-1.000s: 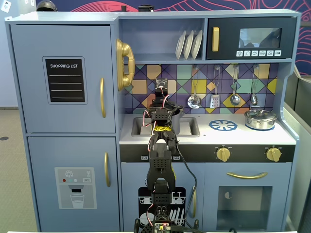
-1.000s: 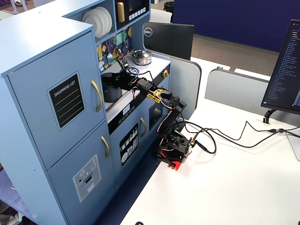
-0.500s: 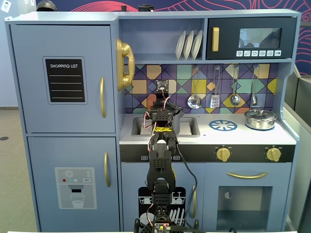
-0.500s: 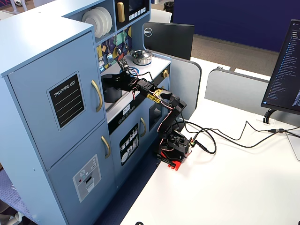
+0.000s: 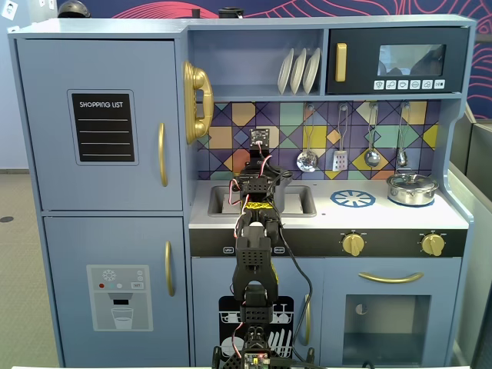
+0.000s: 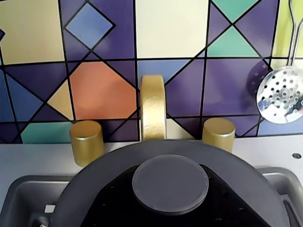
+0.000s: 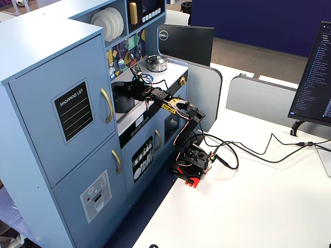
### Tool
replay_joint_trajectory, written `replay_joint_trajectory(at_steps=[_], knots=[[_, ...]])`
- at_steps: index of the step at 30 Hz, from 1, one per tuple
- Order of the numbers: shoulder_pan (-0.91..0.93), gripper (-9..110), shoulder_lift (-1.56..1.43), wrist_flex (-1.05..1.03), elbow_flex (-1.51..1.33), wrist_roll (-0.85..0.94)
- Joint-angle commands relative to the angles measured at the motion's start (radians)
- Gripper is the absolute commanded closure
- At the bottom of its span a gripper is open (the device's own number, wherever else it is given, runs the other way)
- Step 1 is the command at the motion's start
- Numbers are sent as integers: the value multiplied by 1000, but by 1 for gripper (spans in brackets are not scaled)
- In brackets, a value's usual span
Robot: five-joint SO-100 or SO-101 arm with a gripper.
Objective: Pick up the lid from the counter and put it on the gray recipient
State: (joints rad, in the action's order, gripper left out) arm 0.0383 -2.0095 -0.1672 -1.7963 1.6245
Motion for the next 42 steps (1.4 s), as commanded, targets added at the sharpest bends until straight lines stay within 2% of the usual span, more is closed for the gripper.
replay_joint_trajectory(at_steps=[1,6,9,15,18,20,22,28,32,39,42], knots=[[9,96,-46,-31,0,15],[-3,78,-121,-176,-20,20],[-12,76,-172,-247,-5,20],[-34,83,-359,-583,87,72],[-40,92,-497,-894,81,117],[-49,99,-578,-1000,14,69],[-51,101,-652,-1014,-114,48],[-21,102,-833,-854,-609,71],[-8,102,-911,-776,-862,-127],[-20,102,-1111,-1035,-1091,-209],[-3,102,-1167,-1144,-1150,-179]])
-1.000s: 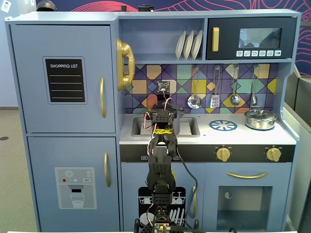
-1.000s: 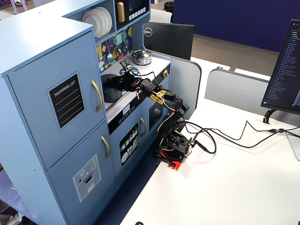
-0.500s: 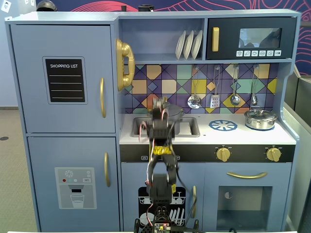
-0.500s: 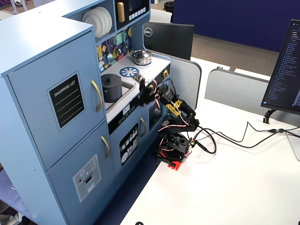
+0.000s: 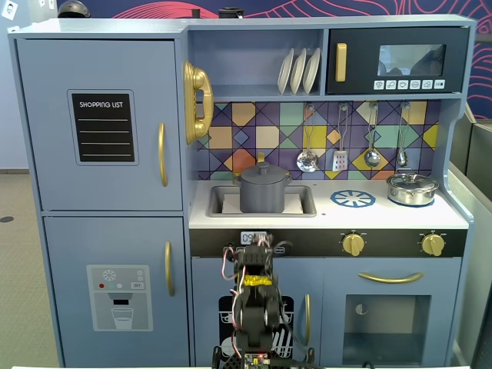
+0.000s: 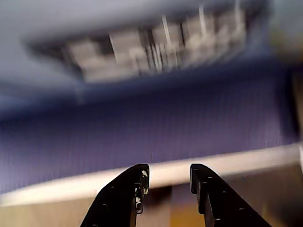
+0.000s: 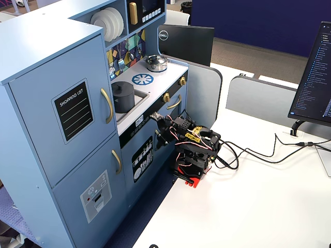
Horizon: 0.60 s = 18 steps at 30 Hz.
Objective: Pick up the lid from the counter and put it on the gray recipient
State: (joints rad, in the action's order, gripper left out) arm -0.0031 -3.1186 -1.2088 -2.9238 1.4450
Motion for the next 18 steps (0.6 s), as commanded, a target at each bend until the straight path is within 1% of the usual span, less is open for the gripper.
replay_joint_trajectory(at_steps=[1,3,6,9,12,18], knots=[[40,102,-58,-132,-31,-12],[31,101,-58,-147,-58,-91],[29,100,-60,-224,-77,-23],[35,100,-60,-259,-77,-15],[37,99,-60,-321,-77,87],[43,97,-60,-322,-77,84]])
